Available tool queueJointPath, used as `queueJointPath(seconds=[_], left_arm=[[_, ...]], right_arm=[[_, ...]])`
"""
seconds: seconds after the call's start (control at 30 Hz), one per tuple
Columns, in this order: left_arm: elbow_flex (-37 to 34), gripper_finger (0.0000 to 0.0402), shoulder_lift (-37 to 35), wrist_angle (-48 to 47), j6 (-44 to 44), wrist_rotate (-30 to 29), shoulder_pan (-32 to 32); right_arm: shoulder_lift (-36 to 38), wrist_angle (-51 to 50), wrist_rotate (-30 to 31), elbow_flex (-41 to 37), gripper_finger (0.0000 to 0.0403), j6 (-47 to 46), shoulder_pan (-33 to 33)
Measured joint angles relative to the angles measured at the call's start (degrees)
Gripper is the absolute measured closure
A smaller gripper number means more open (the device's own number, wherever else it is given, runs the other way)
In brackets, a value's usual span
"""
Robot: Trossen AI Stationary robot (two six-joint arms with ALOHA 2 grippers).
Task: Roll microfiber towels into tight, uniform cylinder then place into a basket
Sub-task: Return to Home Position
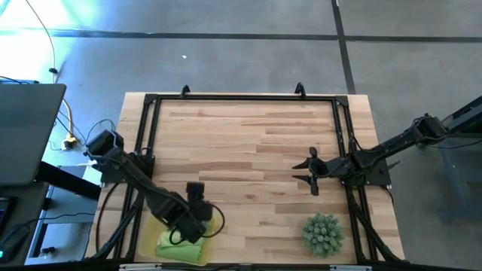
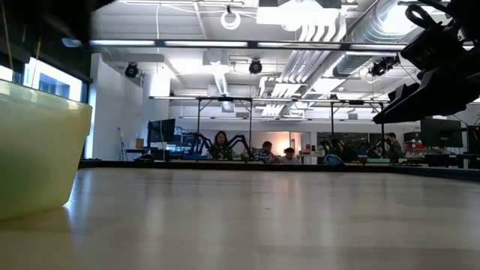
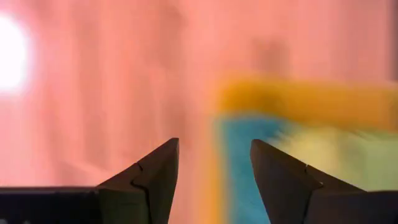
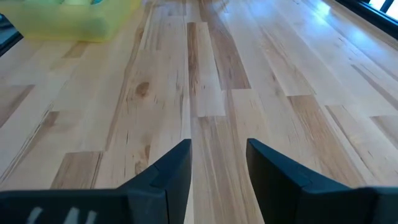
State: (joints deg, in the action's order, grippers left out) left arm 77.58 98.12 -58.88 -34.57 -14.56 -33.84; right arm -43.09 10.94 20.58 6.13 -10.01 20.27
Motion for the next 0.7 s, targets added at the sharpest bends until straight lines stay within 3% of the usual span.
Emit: queueJointPath(seconds=[0.13,0.3,0.4,0.47,0.53,0.63,0.7], left_arm=[[0.09,0.0213,-0.83,0.39,7.92,-25.05,1.81],[0.13,0.0213,-1.93,-1.69,7.78,-59.41,5.27],[-0.02,0.0213,-2.00,-6.87,3.88,-72.41,6.67],[-0.02,0.0213,-3.36,-10.58,-2.23,-74.76,8.02],[-0.02,0.0213,-5.79,-15.49,-11.94,-73.22,9.69],[0.02,0.0213,-9.65,-20.74,-28.40,-67.11,13.08],[-0.02,0.0213,-11.78,-22.39,-34.60,-60.86,15.55]], right_arm=[[-0.01,-0.18,0.00,0.00,0.0258,0.01,0.00],[-0.02,-0.83,0.00,0.02,0.0258,0.01,-0.02],[-0.02,-0.81,0.00,0.02,0.0258,0.01,0.00],[-0.02,-0.91,0.00,0.02,0.0258,0.01,0.00],[-0.02,-1.36,0.01,0.02,0.0258,0.01,0.00],[-0.02,-1.40,0.02,0.02,0.0258,0.01,0.00],[-0.02,-1.57,0.02,0.02,0.0258,0.01,0.00]])
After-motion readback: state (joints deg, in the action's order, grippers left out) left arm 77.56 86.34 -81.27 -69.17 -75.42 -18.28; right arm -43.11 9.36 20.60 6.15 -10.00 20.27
